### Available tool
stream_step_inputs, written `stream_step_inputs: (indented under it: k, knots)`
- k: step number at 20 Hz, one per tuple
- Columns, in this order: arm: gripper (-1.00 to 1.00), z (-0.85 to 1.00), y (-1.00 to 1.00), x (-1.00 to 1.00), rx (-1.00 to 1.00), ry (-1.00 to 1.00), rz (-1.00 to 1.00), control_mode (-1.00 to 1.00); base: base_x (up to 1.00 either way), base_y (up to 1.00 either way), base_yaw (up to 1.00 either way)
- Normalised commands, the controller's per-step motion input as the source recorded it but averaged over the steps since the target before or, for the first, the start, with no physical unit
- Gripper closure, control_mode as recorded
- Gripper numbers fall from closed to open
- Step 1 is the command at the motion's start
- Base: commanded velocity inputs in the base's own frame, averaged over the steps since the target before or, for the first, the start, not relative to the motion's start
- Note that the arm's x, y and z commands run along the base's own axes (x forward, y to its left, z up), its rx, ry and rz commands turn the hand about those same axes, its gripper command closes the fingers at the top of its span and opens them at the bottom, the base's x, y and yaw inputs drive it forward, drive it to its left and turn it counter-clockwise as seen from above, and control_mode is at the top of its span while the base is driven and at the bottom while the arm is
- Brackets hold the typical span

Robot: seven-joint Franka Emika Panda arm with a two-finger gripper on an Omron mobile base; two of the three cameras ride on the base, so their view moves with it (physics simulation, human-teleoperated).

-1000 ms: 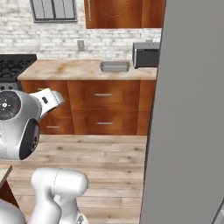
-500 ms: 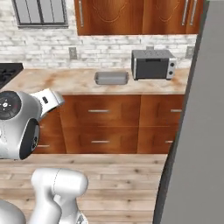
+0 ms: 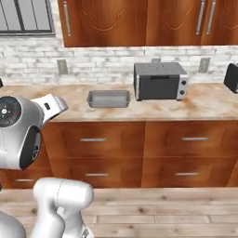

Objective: Pick up both pears from the fridge and place them inside the tupperware on the counter.

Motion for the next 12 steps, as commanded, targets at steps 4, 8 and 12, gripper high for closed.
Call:
stream_step_inputs:
  k: [4, 8, 12]
  knots:
    - [1.0, 0.0, 0.0, 0.0, 0.0, 0.0, 0.0, 1.0, 0.96, -0.39, 0.0]
    - [1.0, 0.0, 0.0, 0.0, 0.0, 0.0, 0.0, 1.0, 0.77, -0.24, 0.0]
    - [1.0, 0.0, 0.0, 0.0, 0.0, 0.0, 0.0, 1.0, 0.68, -0.03, 0.0]
